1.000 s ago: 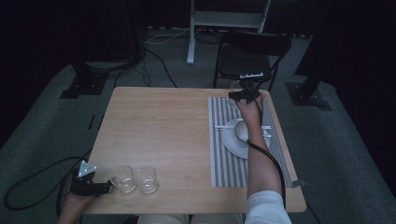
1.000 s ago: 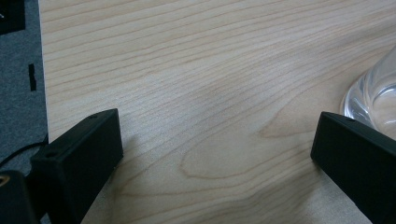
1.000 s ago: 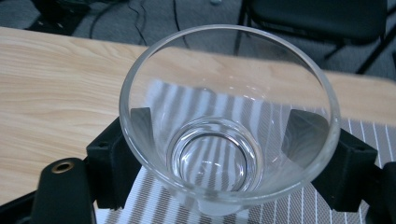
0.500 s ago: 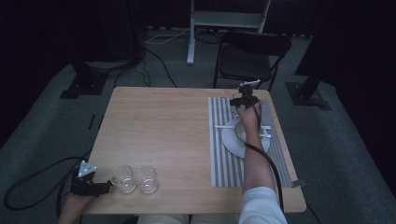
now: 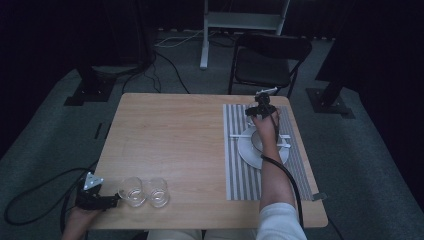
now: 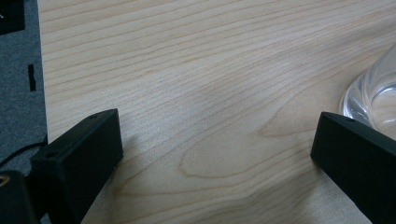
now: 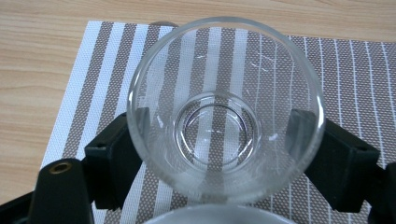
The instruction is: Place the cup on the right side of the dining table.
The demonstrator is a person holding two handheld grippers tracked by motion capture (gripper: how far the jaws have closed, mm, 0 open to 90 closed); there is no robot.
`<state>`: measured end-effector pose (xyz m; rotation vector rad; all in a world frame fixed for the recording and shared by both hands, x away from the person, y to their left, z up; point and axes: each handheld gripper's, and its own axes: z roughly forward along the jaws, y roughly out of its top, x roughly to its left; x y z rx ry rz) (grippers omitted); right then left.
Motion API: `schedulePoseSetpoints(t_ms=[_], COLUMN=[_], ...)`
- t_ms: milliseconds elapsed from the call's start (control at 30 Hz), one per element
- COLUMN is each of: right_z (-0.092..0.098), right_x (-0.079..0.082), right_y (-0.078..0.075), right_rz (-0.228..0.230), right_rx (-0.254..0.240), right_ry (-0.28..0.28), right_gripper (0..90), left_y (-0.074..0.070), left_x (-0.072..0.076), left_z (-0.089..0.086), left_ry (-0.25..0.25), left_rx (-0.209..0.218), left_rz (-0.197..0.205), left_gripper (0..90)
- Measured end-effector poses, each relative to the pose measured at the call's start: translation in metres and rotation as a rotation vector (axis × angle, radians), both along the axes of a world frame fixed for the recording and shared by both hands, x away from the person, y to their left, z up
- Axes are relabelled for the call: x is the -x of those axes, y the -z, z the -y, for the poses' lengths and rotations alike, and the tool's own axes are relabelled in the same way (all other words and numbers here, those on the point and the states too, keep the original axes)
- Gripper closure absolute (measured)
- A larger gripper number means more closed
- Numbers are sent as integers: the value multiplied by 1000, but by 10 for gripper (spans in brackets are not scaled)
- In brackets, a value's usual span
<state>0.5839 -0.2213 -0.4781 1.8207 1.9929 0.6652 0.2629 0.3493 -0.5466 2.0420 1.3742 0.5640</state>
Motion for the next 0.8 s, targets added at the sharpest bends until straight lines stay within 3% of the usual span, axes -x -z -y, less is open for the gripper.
schedulePoseSetpoints(t_ms=[300,467,800], right_z=[6,5,7], right_x=[16,27,44], right_y=[-15,-22,-24], right_rz=[18,30,38], right_rx=[-20,4,-2], right_ry=[-31,-48,-63], right_gripper=[202,201,201], left_y=[0,0,0], left_x=[0,0,0], left_z=[0,0,0], left_ry=[2,1,1], left_rx=[0,-1,-1], left_rz=[0,0,0], left_gripper=[25,25,25])
